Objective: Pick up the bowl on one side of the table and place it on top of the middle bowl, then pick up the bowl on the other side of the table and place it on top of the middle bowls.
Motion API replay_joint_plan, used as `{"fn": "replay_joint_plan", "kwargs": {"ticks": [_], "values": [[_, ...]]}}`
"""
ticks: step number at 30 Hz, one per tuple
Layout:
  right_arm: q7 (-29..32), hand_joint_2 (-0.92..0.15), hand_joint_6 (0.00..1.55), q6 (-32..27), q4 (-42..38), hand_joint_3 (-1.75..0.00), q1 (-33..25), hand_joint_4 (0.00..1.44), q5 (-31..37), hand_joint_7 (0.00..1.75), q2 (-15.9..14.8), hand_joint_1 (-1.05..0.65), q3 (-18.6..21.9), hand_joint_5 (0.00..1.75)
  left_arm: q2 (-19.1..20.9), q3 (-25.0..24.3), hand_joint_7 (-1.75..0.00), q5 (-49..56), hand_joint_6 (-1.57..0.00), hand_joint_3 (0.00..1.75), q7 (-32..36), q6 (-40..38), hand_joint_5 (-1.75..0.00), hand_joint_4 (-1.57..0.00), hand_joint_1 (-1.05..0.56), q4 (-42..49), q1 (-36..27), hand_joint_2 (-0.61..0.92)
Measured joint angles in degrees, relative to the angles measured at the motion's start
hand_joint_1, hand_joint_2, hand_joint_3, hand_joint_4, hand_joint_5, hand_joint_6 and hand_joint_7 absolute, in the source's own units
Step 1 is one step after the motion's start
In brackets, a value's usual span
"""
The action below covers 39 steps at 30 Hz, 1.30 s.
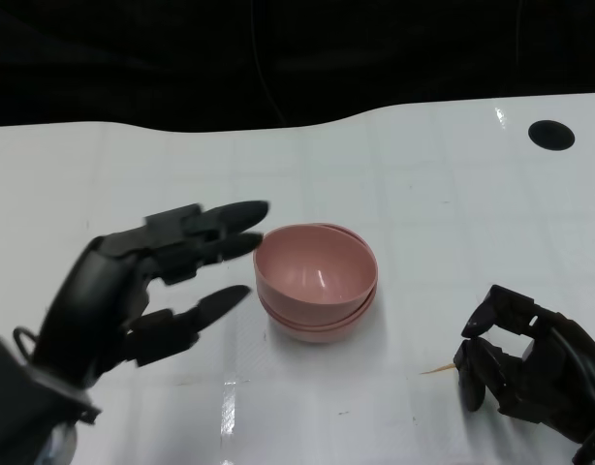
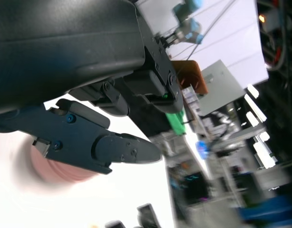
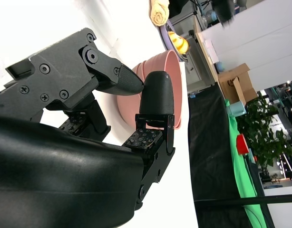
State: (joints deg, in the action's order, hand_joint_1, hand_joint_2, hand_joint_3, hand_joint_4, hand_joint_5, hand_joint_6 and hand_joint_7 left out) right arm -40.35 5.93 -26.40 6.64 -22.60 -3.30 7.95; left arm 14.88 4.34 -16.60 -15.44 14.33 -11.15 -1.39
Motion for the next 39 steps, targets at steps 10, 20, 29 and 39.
{"fn": "replay_joint_plan", "kwargs": {"ticks": [10, 20, 29, 39], "values": [[-1.41, -0.58, 0.81, 0.00, -0.37, -1.01, 0.16, 0.91, -0.37, 1.48, -0.27, -0.16, 0.66, 1.75, -1.70, -9.01, -0.99, -15.97, -0.98, 1.37, -9.79, -7.47, -1.33, -0.90, 0.04, 1.42, -8.81, 0.51], [-1.84, -0.59, 0.80, -0.01, -1.67, -0.96, 0.45, 0.91, -0.38, 1.47, -1.25, -0.17, 0.94, 1.75, -5.90, -12.07, -1.73, -16.48, -0.80, 1.25, -17.05, -6.68, -1.74, -0.93, 0.04, 19.29, -7.92, 0.60], [-2.38, -0.59, 0.80, 0.01, -2.03, -0.98, 0.93, 0.91, -0.37, 1.47, -1.34, -0.15, 0.98, 1.75, -6.17, -14.45, -1.75, -14.55, -0.77, 1.32, -20.81, -6.41, -1.75, -0.91, 0.02, 30.68, -4.62, 0.55], [-1.59, -0.58, 0.82, 0.69, -2.16, -0.97, 1.01, 0.90, 0.41, 1.48, -1.33, -0.18, 0.92, 1.75, -6.11, -15.74, -1.75, -12.88, -0.75, 1.33, -22.83, -5.49, -1.75, -0.89, 0.01, 34.41, -2.25, 0.55]]}}
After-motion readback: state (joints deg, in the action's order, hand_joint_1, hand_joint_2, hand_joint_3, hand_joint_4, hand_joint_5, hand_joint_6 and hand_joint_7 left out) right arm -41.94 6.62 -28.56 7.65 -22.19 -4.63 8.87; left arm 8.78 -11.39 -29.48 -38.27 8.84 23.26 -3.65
